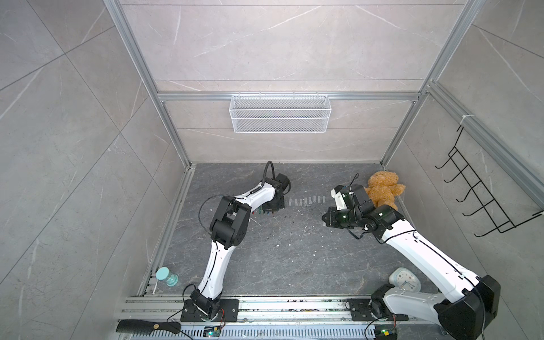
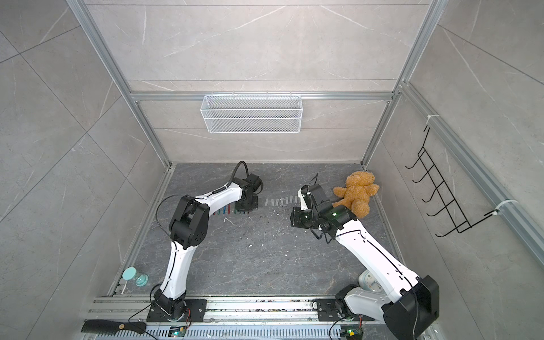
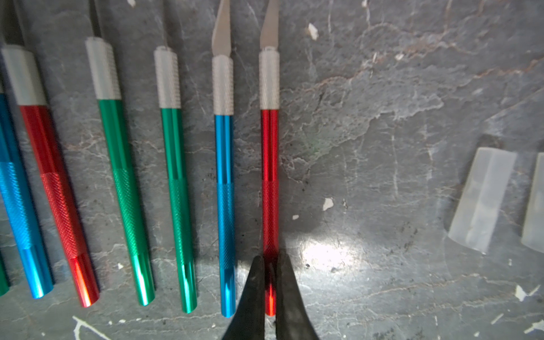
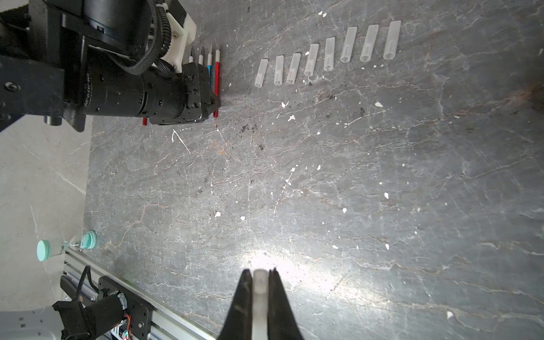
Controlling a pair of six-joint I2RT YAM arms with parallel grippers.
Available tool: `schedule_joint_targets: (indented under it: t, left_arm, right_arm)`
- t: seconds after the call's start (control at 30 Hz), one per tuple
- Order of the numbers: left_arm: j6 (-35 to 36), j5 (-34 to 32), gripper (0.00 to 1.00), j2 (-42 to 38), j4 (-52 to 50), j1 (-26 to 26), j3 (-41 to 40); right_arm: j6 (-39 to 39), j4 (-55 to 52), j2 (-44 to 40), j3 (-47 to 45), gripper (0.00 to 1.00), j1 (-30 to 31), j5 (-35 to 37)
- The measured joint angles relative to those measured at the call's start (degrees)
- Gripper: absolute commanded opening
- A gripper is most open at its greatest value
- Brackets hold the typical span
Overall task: Remove protective caps from carving knives
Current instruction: Place the carving knife at the center of the board.
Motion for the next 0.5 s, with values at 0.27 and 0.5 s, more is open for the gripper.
schedule_joint_targets:
  t: [0.27,0.5]
  left_arm:
    - [0.09,0.0,0.15,0.02,-0.52,-0.02,0.0]
    - [0.2,0.0,0.17,0.2,-1.36,0.0,0.46]
  right_arm:
    - [0.07,0.24,0.13,0.0,0.0,0.37,0.0]
    - [0.42,0.42,0.39,0.0,0.0,0.63,0.0]
